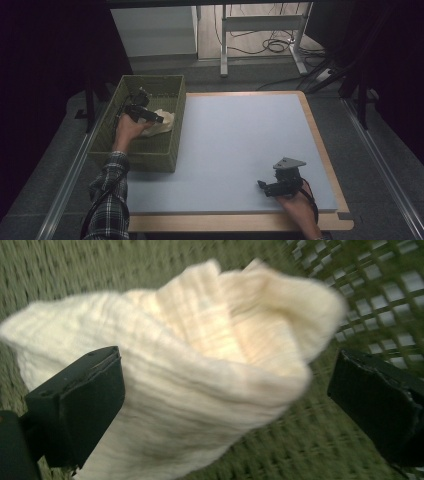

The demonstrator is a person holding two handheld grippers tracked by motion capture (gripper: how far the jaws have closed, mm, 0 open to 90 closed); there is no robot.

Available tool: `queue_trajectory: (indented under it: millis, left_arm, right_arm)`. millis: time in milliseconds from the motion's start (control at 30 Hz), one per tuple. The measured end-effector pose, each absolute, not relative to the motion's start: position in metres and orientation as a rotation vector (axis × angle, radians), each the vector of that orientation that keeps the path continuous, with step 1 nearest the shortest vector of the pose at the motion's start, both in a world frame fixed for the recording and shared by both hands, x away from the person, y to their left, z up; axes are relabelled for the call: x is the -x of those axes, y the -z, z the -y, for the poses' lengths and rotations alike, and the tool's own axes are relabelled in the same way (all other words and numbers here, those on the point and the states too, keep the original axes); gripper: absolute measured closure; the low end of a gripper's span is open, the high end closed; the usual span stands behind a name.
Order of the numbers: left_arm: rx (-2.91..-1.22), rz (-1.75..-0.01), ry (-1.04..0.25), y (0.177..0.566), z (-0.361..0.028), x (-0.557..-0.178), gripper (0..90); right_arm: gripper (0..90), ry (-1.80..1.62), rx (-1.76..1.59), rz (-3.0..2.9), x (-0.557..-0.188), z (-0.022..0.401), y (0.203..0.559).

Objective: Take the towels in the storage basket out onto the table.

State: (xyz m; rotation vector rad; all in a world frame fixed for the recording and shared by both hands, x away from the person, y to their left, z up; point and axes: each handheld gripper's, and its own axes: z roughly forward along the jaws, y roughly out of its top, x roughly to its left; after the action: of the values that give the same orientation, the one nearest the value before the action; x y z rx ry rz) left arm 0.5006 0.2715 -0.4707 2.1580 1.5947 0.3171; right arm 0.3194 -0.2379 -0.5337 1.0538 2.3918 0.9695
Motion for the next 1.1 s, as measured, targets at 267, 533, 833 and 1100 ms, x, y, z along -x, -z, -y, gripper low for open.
queue_trajectory:
  millis: [267, 533, 833, 1100]
  left_arm:
    - [-2.216, -1.677, -0.235, 0.487, -0.273, -0.516, 2.3]
    - [-2.299, -1.717, -0.193, 0.496, -0.268, -0.527, 12.6]
    - [-2.372, -1.751, -0.160, 0.499, -0.271, -0.524, 60.5]
    - [-2.323, -1.737, -0.118, 0.492, -0.277, -0.521, 77.1]
  right_arm:
    - [6.1, -0.971, -1.052, -2.392, -0.319, 0.238, 0.534]
    - [6.1, -0.970, -1.052, -2.391, -0.319, 0.238, 0.534]
    - [6.1, -0.968, -1.050, -2.392, -0.319, 0.238, 0.534]
    - [6.1, -0.970, -1.053, -2.392, -0.319, 0.238, 0.534]
